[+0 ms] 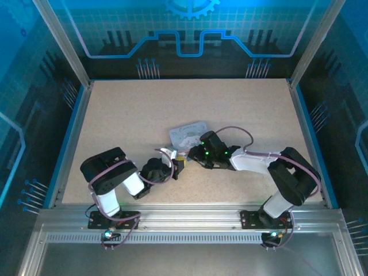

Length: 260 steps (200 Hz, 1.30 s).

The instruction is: Unlock the padlock with the key

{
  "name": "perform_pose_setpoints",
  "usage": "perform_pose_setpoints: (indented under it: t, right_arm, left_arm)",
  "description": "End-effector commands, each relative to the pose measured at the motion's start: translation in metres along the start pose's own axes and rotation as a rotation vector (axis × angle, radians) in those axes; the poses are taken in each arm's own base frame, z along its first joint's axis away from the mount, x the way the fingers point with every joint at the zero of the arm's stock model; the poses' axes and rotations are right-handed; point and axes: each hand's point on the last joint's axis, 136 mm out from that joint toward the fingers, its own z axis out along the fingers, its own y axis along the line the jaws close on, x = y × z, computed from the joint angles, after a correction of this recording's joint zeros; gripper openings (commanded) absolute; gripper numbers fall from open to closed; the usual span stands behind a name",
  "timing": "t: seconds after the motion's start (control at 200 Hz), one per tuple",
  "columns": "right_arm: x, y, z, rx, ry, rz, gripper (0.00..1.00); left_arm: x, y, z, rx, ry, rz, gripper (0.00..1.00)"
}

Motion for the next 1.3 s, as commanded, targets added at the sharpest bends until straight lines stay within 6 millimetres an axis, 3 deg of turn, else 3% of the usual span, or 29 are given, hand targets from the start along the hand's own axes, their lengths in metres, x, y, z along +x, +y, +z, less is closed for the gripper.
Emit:
perform_pose_setpoints:
  t: [0.0, 0.28, 0.6, 0.795, 0.875, 0.965, 1.025, 1.15, 1.296]
  right_arm:
    - [0.009, -0.001, 0.01, 0.029, 0.026, 0.043, 0.43]
    - [0.015, 0.001, 0.021, 0.031, -0.001, 0.095, 0.42]
    - [0.014, 0.003, 0.022, 0.036, -0.032, 0.103, 0.19]
    - [0.011, 0.003, 0.019, 0.051, -0.046, 0.076, 0.15]
    - [0.01, 0.003, 0.017, 0.073, -0.048, 0.05, 0.18]
    - [0.011, 0.002, 0.013, 0.109, -0.039, 0.011, 0.42]
    - [0.011, -0.004, 0.009, 0.154, -0.048, -0.028, 0.49]
    - [0.008, 0.004, 0.0, 0.23, -0.064, -0.146, 0.49]
    - [0.011, 0.005, -0.001, 0.314, -0.03, -0.252, 0.4]
  left_arm:
    - [-0.01, -0.008, 0.002, 0.045, -0.038, -0.036, 0.0]
    - [-0.013, -0.002, 0.003, 0.011, -0.057, -0.135, 0.0]
    - [-0.019, -0.004, 0.005, 0.02, -0.074, -0.288, 0.0]
    - [-0.017, -0.013, 0.006, 0.036, -0.068, -0.285, 0.0]
    - [-0.017, -0.015, 0.006, 0.038, -0.069, -0.283, 0.0]
    - [-0.016, -0.013, 0.007, 0.029, -0.071, -0.278, 0.0]
    - [-0.016, -0.013, 0.007, 0.029, -0.07, -0.273, 0.0]
    - [-0.015, -0.013, 0.009, 0.029, -0.067, -0.268, 0.0]
    - [-0.016, -0.013, 0.009, 0.03, -0.068, -0.252, 0.0]
